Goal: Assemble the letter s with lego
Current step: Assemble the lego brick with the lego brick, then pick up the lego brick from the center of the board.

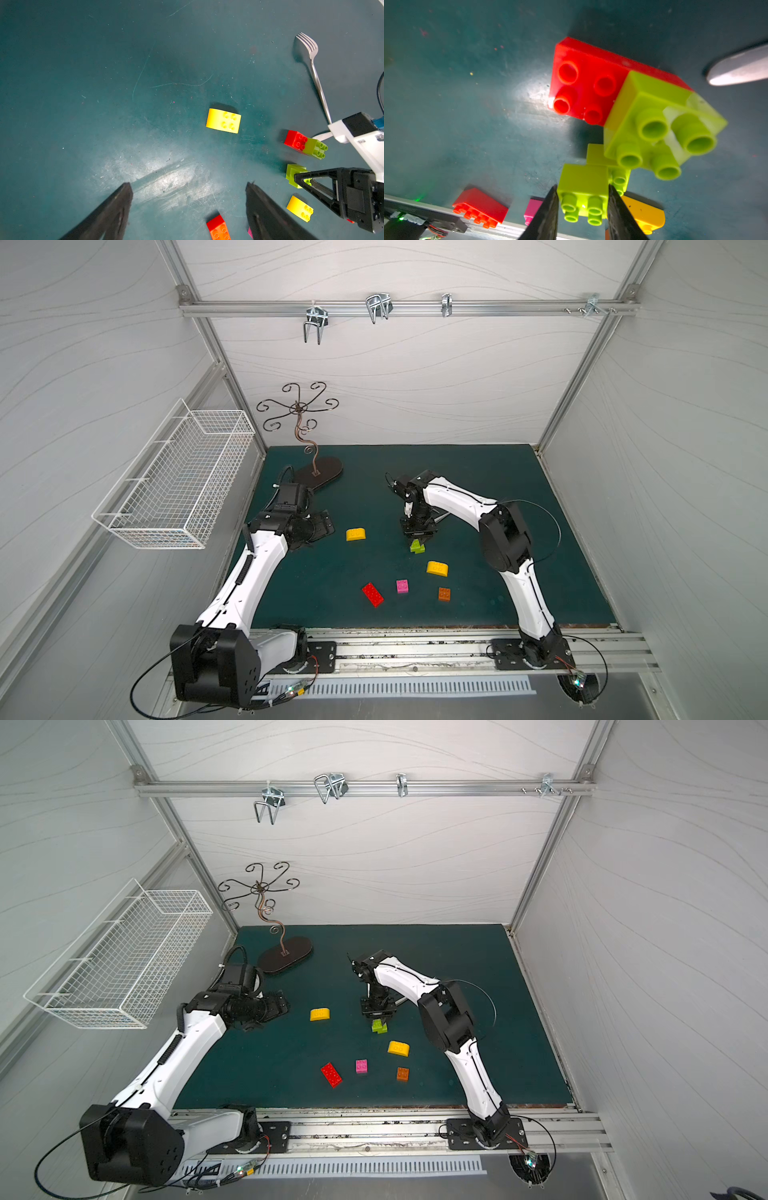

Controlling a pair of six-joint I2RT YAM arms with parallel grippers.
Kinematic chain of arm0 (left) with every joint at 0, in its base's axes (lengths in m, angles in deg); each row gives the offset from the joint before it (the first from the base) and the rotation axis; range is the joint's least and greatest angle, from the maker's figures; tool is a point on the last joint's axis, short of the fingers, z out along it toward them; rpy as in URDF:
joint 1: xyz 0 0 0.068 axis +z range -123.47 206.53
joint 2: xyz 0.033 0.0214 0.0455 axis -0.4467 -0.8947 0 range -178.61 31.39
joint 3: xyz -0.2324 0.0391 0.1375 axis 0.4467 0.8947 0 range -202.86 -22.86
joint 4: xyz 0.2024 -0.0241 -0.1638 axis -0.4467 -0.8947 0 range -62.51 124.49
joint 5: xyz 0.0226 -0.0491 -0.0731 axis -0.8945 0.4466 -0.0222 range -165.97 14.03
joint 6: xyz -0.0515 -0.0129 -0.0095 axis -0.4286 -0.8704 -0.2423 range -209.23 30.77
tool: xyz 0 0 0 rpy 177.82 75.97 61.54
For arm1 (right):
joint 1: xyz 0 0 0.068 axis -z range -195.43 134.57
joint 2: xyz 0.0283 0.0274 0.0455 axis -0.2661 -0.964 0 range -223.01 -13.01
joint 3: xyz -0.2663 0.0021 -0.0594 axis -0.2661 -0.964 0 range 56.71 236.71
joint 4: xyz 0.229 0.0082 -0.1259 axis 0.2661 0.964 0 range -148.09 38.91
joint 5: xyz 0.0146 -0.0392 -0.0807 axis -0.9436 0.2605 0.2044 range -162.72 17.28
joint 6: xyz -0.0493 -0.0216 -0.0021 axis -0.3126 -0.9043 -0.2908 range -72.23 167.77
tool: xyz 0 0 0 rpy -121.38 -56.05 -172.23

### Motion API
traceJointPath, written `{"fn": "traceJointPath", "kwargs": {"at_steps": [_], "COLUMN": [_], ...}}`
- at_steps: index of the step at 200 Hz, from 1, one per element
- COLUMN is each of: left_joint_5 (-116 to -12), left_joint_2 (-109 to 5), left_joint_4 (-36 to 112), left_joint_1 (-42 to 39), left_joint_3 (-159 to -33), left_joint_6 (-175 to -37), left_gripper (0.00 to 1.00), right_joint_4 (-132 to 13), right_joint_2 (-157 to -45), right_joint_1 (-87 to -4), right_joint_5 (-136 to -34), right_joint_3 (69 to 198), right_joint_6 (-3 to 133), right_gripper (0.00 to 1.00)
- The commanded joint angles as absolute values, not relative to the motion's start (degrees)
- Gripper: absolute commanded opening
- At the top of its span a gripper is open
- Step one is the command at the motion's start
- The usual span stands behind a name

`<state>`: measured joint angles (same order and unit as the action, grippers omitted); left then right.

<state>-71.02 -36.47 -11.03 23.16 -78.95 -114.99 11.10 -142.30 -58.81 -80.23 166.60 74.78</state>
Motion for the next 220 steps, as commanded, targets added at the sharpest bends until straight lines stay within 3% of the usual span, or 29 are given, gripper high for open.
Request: {"fn": "traceJointPath", "kwargs": {"at_steps": [1,72,119,155,189,220], "left_joint_5": [-71.40,-71.02,-70.44,-70.28,-69.92,-69.05], "left_joint_2": [-35.58,-35.45,-35.41,-35.23,-35.19,-35.20], "left_joint_4": [-9.55,-9.29,-9.08,-8.94,-8.68,-8.49], "left_joint_1": [23.72,24.07,24.24,24.38,24.69,24.95], "left_joint_3": [-78.85,-78.84,-78.84,-78.75,-78.84,-78.75], "left_joint_6": [-114.81,-114.81,-114.90,-114.90,-114.90,-114.99], "left_gripper": [0.88,0.89,0.89,0.89,0.89,0.89], "right_joint_4": [12.59,14.88,15.66,11.70,0.16,-7.33], "right_joint_2": [-142.57,-134.75,-131.84,-128.87,-121.67,-112.39], "right_joint_1": [-58.51,-57.75,-55.16,-57.12,-59.97,-59.80], "right_joint_5": [-79.92,-80.00,-79.67,-74.40,-71.97,-81.14], "right_joint_3": [168.12,168.01,165.31,162.82,155.37,145.37], "right_joint_6": [73.98,70.74,68.69,60.73,39.37,2.19], "right_gripper": [0.44,0.59,0.59,0.49,0.44,0.42]}}
